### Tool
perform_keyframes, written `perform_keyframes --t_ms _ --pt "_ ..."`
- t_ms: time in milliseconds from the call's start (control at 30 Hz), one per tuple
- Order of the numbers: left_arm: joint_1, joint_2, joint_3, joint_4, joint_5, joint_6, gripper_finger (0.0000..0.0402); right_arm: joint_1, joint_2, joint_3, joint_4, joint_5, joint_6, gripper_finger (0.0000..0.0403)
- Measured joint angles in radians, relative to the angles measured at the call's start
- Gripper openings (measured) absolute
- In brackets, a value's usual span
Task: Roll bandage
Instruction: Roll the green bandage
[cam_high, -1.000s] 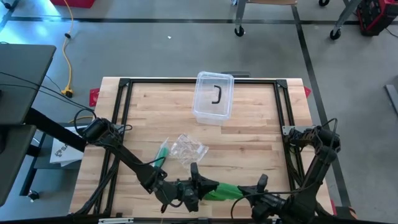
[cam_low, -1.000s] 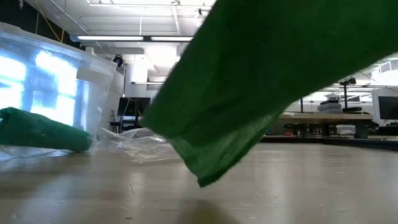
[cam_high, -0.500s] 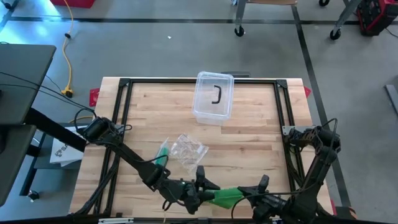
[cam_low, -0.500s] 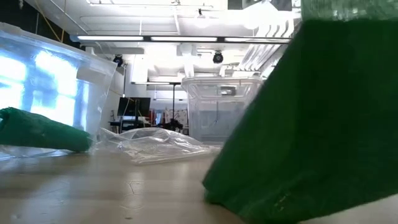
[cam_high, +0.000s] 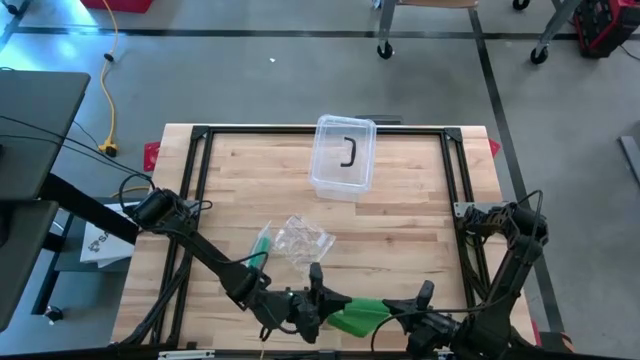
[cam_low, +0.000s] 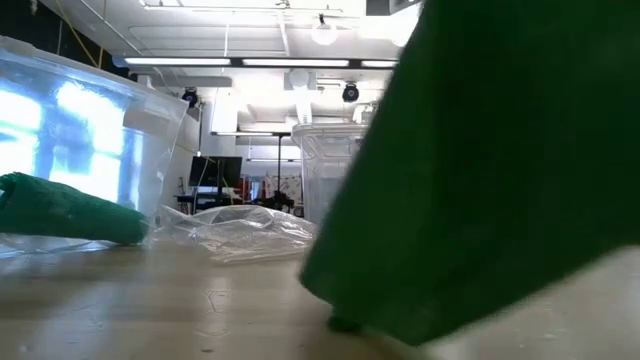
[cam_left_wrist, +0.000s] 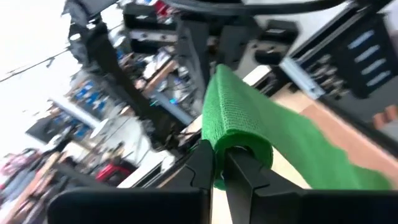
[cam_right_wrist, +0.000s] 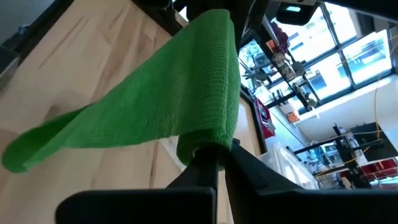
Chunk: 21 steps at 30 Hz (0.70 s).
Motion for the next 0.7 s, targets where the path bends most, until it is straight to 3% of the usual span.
perform_keyframes --t_ms 133,267,567,700 --pt "-0.018 0.0 0.0 0.021 -0.123 0.05 0.0012 -0.004 0.0 0.0 0.0 0.017 0.025 0.0003" --pt "-0.029 0.002 0.0 0.052 -0.16 0.081 0.0005 -0.011 0.0 0.0 0.002 0.026 0.058 0.002" --pt "-0.049 0.0 0.0 0.055 -0.303 0.075 0.0003 -0.023 -0.076 0.0 -0.055 -0.065 0.297 0.0137" --pt "-0.055 -0.018 0.001 0.06 -0.489 0.125 0.0003 -0.012 -0.107 0.002 -0.063 -0.17 0.366 0.0171"
